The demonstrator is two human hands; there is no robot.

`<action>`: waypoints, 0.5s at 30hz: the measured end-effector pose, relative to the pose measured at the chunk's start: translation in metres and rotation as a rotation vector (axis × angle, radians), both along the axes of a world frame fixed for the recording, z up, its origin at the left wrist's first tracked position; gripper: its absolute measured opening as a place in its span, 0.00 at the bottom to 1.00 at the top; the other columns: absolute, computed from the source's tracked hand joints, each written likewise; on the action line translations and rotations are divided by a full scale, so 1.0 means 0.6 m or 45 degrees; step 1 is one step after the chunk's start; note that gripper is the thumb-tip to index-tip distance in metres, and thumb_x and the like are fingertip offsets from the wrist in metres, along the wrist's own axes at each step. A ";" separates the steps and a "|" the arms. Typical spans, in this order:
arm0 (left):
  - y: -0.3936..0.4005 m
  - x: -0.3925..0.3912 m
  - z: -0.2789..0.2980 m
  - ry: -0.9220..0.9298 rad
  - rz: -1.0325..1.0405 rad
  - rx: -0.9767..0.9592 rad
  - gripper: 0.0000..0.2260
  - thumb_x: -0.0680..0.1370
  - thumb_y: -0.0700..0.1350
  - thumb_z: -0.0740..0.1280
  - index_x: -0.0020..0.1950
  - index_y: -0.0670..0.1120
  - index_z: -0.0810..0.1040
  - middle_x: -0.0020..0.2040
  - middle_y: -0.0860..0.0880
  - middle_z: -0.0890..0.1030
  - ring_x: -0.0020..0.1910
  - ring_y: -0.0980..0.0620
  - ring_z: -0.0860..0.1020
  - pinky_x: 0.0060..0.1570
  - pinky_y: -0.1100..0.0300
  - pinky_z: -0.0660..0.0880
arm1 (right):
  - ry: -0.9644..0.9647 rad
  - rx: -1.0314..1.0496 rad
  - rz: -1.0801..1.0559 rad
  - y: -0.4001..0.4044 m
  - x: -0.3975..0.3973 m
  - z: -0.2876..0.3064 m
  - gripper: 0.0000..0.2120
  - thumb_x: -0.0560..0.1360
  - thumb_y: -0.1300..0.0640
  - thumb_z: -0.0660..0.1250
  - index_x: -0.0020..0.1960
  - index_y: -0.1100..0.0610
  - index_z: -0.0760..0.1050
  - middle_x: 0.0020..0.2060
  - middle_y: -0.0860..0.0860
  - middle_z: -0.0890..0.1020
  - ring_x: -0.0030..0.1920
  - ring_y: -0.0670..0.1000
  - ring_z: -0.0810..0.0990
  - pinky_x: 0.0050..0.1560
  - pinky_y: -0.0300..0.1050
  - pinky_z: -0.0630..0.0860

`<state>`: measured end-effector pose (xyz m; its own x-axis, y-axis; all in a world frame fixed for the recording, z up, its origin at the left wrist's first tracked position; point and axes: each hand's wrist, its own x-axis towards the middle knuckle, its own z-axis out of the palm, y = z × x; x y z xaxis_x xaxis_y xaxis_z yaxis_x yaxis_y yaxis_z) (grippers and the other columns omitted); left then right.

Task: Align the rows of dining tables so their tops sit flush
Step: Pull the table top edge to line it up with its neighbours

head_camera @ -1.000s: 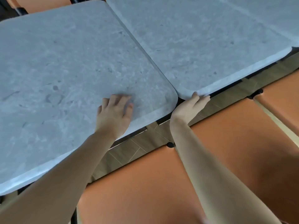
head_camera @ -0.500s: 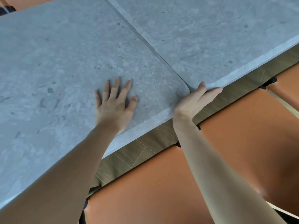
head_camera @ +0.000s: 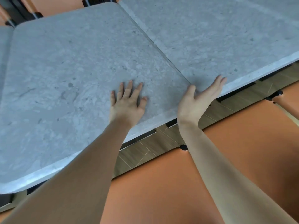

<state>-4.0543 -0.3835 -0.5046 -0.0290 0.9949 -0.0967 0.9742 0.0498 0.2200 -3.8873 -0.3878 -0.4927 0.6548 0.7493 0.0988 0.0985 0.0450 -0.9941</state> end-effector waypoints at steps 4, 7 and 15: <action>-0.046 -0.016 0.007 -0.259 0.020 0.310 0.25 0.83 0.56 0.51 0.81 0.56 0.57 0.83 0.53 0.49 0.82 0.52 0.46 0.79 0.51 0.41 | -0.512 0.076 0.585 -0.037 -0.079 0.011 0.33 0.79 0.62 0.61 0.81 0.61 0.54 0.83 0.53 0.45 0.81 0.49 0.50 0.77 0.40 0.60; -0.129 -0.076 0.006 -0.234 0.091 0.357 0.29 0.80 0.58 0.45 0.81 0.55 0.57 0.83 0.53 0.49 0.82 0.52 0.47 0.79 0.50 0.43 | -0.985 0.051 0.911 -0.074 -0.146 -0.006 0.32 0.77 0.59 0.65 0.78 0.63 0.61 0.82 0.58 0.51 0.77 0.59 0.61 0.71 0.63 0.68; -0.421 -0.310 0.032 0.012 0.296 -0.082 0.28 0.81 0.62 0.42 0.82 0.61 0.47 0.82 0.61 0.44 0.80 0.61 0.42 0.79 0.55 0.42 | -1.401 0.061 1.436 -0.247 -0.296 -0.006 0.32 0.75 0.55 0.69 0.76 0.63 0.66 0.79 0.62 0.60 0.75 0.64 0.65 0.72 0.61 0.68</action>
